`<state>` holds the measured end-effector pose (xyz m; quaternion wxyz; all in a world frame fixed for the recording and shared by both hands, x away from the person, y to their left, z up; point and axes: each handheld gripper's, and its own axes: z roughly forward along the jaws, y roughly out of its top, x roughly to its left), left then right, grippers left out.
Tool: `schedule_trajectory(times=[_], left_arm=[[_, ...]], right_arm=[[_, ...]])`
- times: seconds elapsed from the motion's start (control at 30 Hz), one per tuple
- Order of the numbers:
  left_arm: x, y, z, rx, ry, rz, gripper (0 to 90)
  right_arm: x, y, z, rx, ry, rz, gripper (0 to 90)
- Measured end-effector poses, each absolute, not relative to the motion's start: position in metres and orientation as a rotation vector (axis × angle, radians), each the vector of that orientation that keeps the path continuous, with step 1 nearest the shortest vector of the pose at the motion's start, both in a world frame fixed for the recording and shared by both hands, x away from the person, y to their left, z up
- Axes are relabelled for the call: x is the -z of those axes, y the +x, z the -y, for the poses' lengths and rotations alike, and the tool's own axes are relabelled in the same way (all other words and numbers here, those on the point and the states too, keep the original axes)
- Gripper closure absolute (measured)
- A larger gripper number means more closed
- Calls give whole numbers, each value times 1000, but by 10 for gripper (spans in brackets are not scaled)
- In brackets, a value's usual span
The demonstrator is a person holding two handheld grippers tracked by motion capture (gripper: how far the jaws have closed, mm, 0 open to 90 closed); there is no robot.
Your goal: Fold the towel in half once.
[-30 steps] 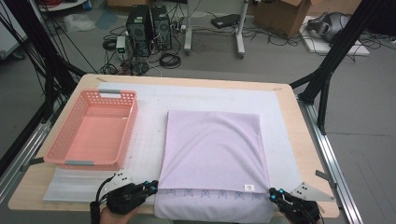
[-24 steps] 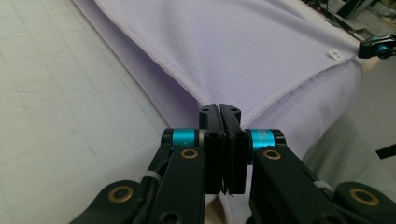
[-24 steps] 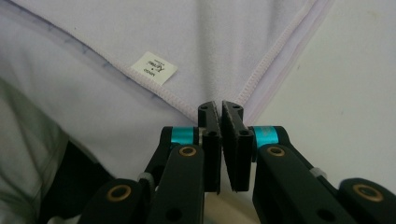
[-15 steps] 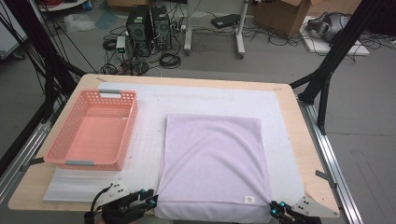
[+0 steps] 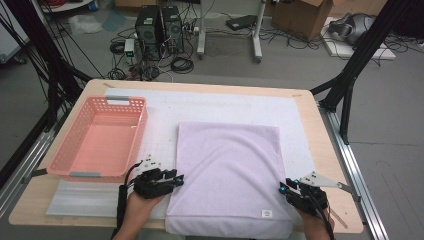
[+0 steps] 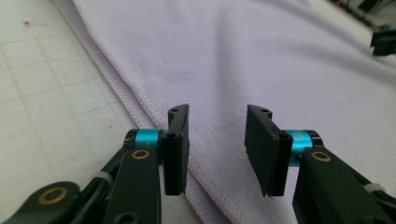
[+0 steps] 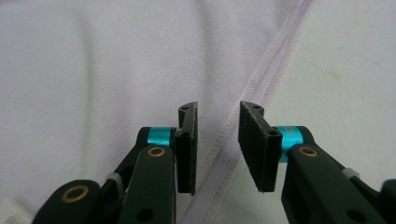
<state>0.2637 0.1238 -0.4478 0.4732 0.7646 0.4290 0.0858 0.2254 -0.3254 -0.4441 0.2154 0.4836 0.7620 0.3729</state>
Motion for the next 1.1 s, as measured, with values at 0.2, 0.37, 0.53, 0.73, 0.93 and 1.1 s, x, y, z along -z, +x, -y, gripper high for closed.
schedule_trajectory(times=[0.2,0.37,0.53,0.73,0.93,1.1], left_arm=[[452,262,-113,-305,1927,-1044,720],[452,261,-110,-340,1947,-1054,881],[450,258,-118,-279,1907,-1061,888],[446,245,-134,-205,1873,-1045,888],[443,228,-144,-161,1859,-1028,888],[440,212,-148,-138,1878,-990,887]], right_arm=[[449,231,321,-1021,1310,-2145,835],[449,231,323,-1047,1328,-2144,861],[445,225,331,-1081,1338,-2114,863],[439,212,336,-1092,1326,-2126,862],[434,192,338,-1103,1303,-2143,862],[431,174,339,-1107,1279,-2161,863]])
